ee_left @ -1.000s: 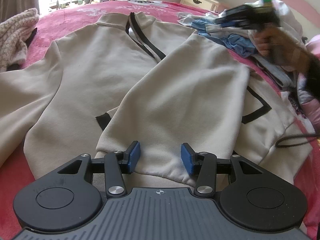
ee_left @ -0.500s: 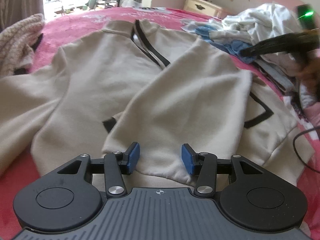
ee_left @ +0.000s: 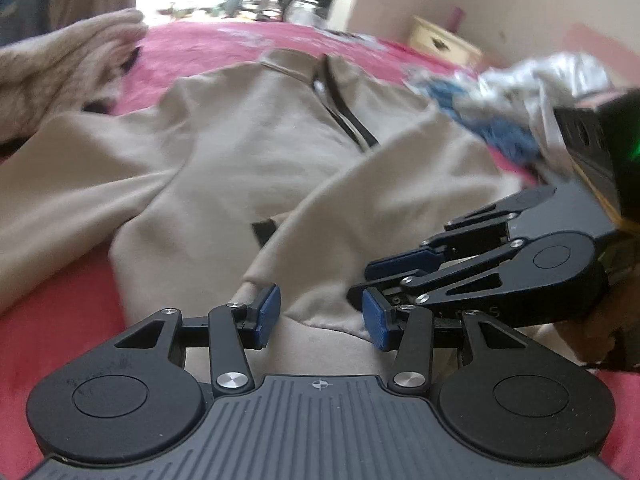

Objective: Fold clothes

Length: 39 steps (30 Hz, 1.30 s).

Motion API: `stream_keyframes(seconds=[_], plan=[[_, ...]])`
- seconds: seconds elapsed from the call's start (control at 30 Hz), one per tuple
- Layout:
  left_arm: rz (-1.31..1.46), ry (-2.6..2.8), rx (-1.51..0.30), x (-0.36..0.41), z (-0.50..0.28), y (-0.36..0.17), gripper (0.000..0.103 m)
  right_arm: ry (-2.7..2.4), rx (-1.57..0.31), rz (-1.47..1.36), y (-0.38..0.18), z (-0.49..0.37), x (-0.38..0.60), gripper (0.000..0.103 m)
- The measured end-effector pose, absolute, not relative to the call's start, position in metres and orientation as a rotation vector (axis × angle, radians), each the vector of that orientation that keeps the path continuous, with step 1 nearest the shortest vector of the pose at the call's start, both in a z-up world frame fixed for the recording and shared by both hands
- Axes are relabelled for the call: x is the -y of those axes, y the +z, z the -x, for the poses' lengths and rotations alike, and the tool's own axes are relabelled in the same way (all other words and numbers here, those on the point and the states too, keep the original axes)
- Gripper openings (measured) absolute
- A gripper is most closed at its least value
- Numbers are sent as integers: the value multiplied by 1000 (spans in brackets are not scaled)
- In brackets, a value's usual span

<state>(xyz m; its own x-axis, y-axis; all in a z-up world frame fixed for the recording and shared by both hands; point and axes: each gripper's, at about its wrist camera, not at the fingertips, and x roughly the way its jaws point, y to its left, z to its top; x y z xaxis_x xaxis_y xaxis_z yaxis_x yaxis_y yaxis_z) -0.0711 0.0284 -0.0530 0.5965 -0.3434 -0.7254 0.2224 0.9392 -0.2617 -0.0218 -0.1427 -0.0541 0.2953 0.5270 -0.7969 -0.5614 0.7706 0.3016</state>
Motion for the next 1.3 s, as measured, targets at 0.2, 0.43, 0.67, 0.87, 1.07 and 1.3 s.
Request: stream_keyframes(seconds=[0.2, 0.43, 0.67, 0.87, 1.07, 1.3], plan=[[337, -98, -839, -115, 94, -35, 47, 843, -1015, -46, -33, 30, 114, 26], [712, 530, -760, -276, 139, -45, 50, 974, -986, 4, -34, 32, 48, 27], [1071, 799, -628, -376, 177, -74, 57, 1073, -803, 172, -25, 14, -54, 42], [1201, 858, -592, -402, 169, -100, 56, 933, -942, 234, -74, -22, -113, 42], [1104, 791, -560, -399, 159, -88, 11, 915, -986, 225, -84, -29, -106, 42], [859, 510, -425, -340, 138, -6, 8, 822, -1037, -346, -21, -58, 18, 43]])
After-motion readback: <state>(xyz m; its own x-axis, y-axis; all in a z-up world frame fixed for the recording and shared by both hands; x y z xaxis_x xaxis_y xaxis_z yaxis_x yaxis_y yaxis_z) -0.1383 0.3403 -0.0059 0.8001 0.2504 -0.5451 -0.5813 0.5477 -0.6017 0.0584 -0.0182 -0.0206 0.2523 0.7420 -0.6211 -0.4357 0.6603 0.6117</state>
